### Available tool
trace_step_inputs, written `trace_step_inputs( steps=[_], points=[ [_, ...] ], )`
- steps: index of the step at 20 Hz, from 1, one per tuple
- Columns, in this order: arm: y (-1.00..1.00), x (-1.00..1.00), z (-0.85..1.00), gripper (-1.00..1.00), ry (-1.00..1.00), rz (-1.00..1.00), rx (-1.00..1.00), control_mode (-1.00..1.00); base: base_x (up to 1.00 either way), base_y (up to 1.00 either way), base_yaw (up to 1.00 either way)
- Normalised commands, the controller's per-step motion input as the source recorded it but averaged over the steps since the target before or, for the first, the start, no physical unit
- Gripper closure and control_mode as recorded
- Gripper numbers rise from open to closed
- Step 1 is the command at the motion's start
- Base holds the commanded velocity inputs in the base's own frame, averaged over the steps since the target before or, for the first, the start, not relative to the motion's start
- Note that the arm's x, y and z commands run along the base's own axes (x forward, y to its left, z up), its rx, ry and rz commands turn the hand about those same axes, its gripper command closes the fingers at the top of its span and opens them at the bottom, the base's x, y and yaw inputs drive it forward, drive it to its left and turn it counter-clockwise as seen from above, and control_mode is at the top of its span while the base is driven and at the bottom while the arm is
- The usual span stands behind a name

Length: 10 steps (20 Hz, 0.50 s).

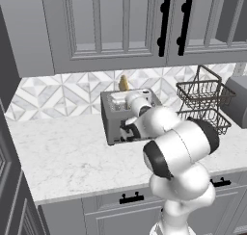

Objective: Start the toaster. Once the lever pops up, take the bread to the plate on the dining counter.

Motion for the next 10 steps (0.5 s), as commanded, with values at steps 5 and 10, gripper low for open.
trace_step_inputs(
  steps=[5, 10],
  points=[
    [-0.13, -0.86, 0.84, 1.0, 0.04, 0.2, 0.14, -1.0, 0.0, 0.0, 0.0],
    [-0.16, -0.95, 0.85, 1.0, 0.14, 0.16, 0.03, -1.0, 0.0, 0.0, 0.0]
  ],
)
